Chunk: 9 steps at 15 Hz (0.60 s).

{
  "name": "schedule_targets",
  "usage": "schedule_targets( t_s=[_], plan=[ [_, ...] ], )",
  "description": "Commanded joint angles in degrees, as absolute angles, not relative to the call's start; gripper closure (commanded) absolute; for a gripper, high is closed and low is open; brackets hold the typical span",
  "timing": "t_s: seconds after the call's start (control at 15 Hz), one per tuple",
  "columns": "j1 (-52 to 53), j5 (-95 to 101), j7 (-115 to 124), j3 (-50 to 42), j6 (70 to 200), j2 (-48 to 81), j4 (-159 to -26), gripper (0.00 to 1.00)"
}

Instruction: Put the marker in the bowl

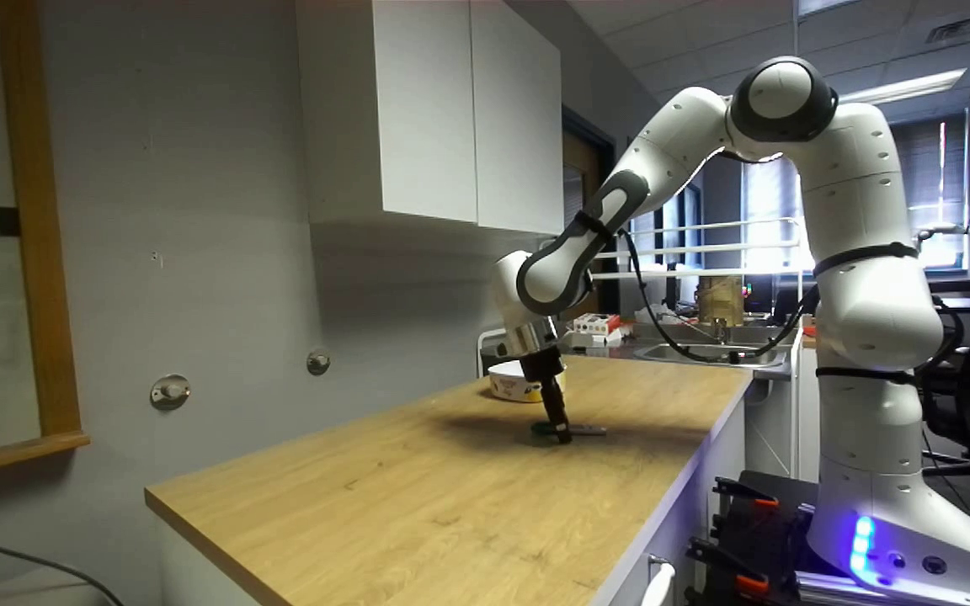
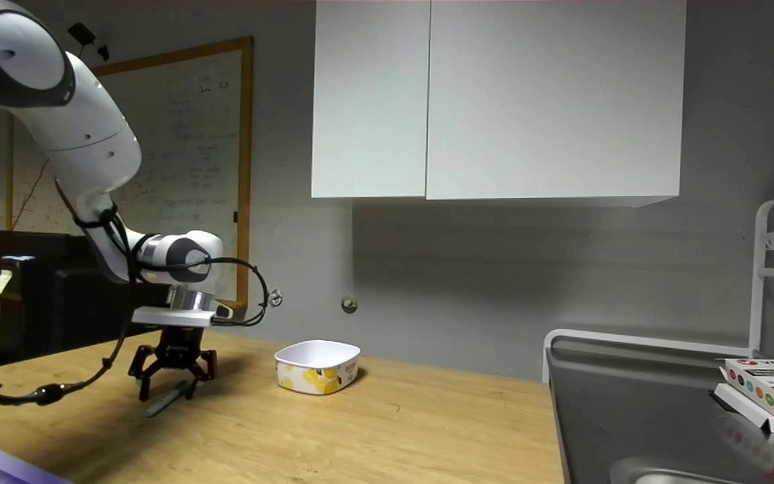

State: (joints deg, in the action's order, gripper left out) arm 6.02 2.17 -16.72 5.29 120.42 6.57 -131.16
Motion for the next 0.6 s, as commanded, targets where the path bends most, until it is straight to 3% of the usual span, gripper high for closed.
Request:
schedule_targets(
  t_s=[0.0,0.47,0.53],
  plan=[
    [5.9,4.1,-16.8,5.8,120.6,8.2,-130.3,0.40],
    [6.1,6.8,-15.7,5.9,119.5,6.9,-129.9,0.95],
    [6.1,7.3,-15.4,5.9,119.3,6.6,-129.9,0.95]
  ],
)
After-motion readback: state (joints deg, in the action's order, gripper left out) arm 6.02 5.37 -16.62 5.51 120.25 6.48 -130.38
